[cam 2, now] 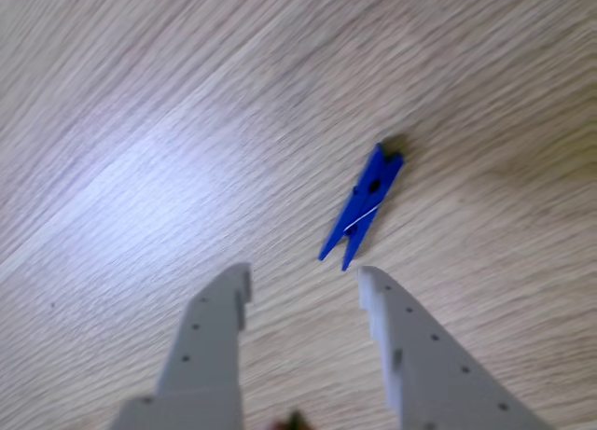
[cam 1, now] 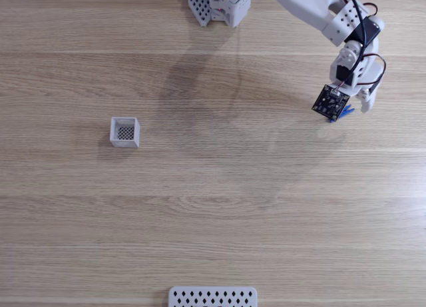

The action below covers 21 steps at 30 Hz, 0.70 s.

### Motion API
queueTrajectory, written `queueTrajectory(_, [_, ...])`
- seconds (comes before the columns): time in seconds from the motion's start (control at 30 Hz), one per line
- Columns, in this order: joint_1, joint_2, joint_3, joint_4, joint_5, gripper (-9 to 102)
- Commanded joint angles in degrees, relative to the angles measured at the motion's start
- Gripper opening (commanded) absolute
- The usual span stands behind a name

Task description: Grasp a peg and put it in the crate.

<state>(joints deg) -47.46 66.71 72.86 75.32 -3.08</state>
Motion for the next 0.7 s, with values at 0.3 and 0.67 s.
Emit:
queueTrajectory(0.3, [3.2,-0.4,0.6,-1.8,-0.1,22])
queueTrajectory(0.67, [1.2,-6.0,0.7,-1.7,-0.1,21])
